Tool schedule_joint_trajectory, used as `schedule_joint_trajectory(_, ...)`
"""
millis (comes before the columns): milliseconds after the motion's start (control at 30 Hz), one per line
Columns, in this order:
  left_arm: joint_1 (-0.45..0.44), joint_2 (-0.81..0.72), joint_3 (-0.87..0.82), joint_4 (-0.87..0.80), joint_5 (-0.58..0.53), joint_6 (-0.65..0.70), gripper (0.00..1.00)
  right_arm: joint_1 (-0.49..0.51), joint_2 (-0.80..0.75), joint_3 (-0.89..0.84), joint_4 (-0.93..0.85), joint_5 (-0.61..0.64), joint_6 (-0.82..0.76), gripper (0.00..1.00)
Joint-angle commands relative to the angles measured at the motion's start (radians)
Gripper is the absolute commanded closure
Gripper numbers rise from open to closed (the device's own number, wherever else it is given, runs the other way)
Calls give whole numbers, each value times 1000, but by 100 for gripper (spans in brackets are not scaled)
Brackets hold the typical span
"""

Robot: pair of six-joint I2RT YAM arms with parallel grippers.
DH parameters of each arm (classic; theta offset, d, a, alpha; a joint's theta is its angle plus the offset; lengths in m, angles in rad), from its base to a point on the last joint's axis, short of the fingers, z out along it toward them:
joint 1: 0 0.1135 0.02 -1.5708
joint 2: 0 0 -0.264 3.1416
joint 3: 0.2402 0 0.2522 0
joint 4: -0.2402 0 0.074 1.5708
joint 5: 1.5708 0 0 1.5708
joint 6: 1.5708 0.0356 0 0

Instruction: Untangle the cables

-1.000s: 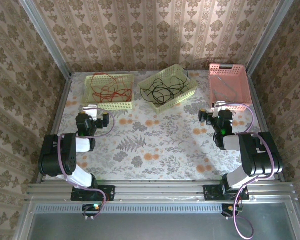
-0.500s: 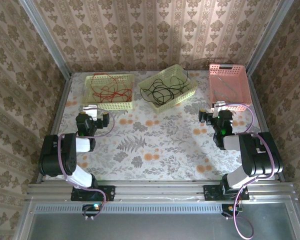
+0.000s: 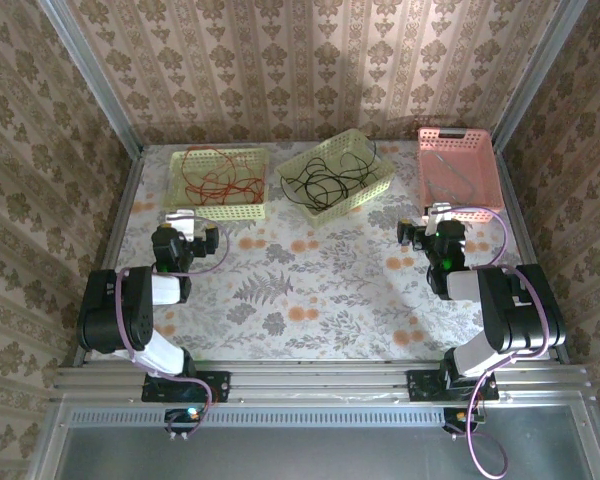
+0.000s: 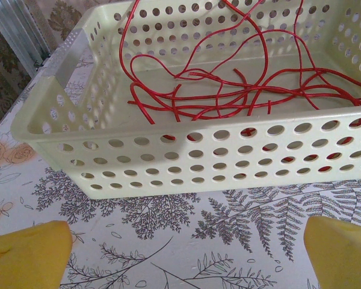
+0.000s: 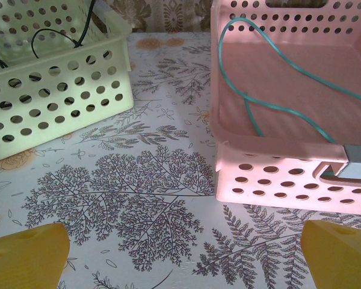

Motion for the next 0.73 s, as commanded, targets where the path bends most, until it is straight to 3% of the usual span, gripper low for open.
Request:
schedule_joint_trajectory(0,-1,-5,11,-17,4,-3,0,5,-10,-1,2,-6,15,0)
schedule_joint_trajectory(700,-1,-4,11,-17,3,-3,0,9,-9,2,-3,1,13,0)
